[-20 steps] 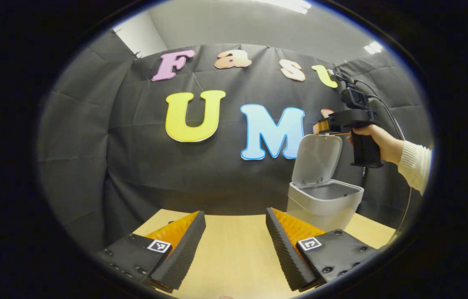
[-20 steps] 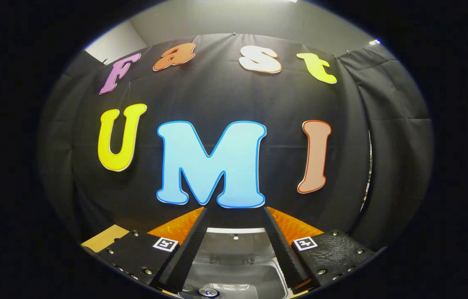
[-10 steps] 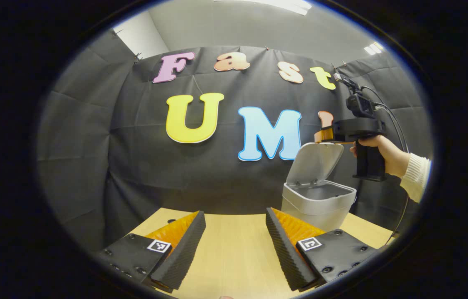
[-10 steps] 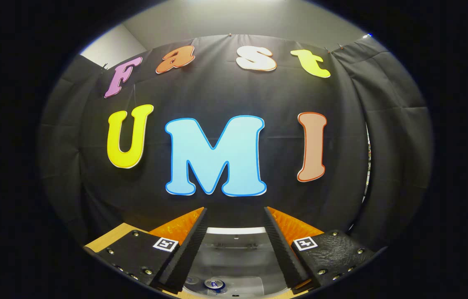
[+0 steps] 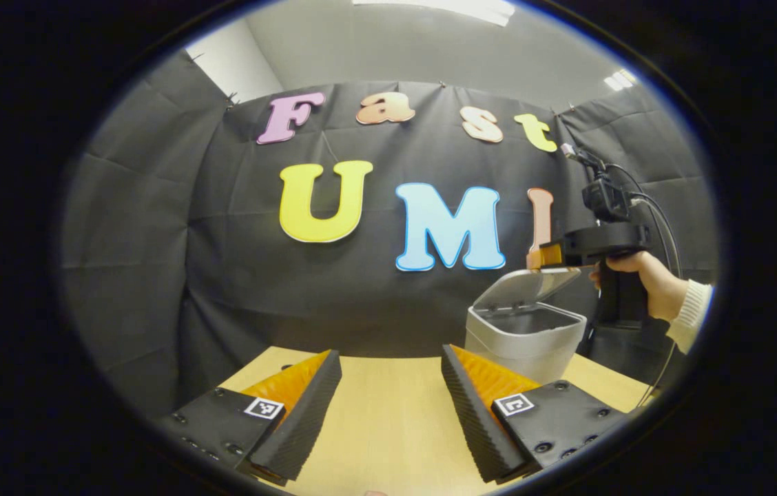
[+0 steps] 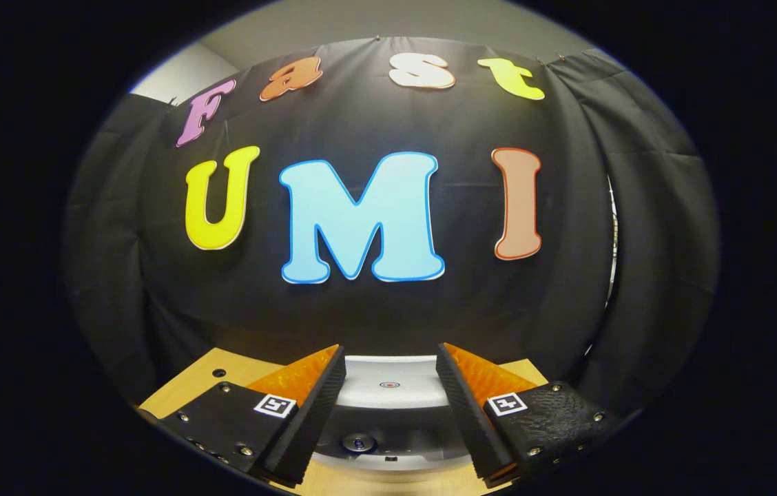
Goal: Press the lid of the desktop garbage bin to open it, pick up the crumpled paper on the desktop and throw it into the bin, then pick up the pop can on the desktop and drop it into the bin, and finally close the garbage bin lid.
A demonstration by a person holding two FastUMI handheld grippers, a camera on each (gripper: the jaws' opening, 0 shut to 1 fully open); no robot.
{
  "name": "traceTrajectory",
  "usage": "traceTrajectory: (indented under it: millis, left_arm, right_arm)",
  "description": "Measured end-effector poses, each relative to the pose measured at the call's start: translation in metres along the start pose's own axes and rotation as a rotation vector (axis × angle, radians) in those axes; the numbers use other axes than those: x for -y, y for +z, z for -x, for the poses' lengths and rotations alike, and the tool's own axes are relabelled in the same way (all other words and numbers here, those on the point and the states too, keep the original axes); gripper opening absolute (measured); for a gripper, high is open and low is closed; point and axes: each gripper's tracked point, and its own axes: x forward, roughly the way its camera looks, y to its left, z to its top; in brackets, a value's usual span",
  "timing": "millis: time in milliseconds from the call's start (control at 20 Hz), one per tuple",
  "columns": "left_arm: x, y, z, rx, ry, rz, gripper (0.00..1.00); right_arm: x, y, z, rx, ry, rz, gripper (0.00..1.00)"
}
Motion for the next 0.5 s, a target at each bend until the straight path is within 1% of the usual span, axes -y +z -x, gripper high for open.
traceTrajectory:
  millis: [150,250,350,400,500]
  left_arm:
    - [0.002,-0.001,0.003,-0.004,0.003,-0.008,0.95]
    - [0.002,-0.001,0.004,-0.006,0.004,-0.013,0.96]
    - [0.0,0.0,0.006,-0.005,0.008,-0.015,0.96]
    - [-0.001,0.0,0.006,-0.004,0.011,-0.015,0.96]
    - [-0.001,-0.002,0.004,-0.011,0.012,-0.016,0.96]
  right_arm:
    - [0.003,-0.014,-0.001,-0.023,-0.009,-0.003,0.86]
    - [0.003,-0.022,-0.003,-0.036,-0.013,-0.002,0.9]
    - [0.004,-0.03,-0.005,-0.047,-0.019,-0.001,0.9]
    - [0.005,-0.033,-0.005,-0.051,-0.021,-0.004,0.94]
    - [0.004,-0.042,-0.006,-0.059,-0.023,-0.009,0.94]
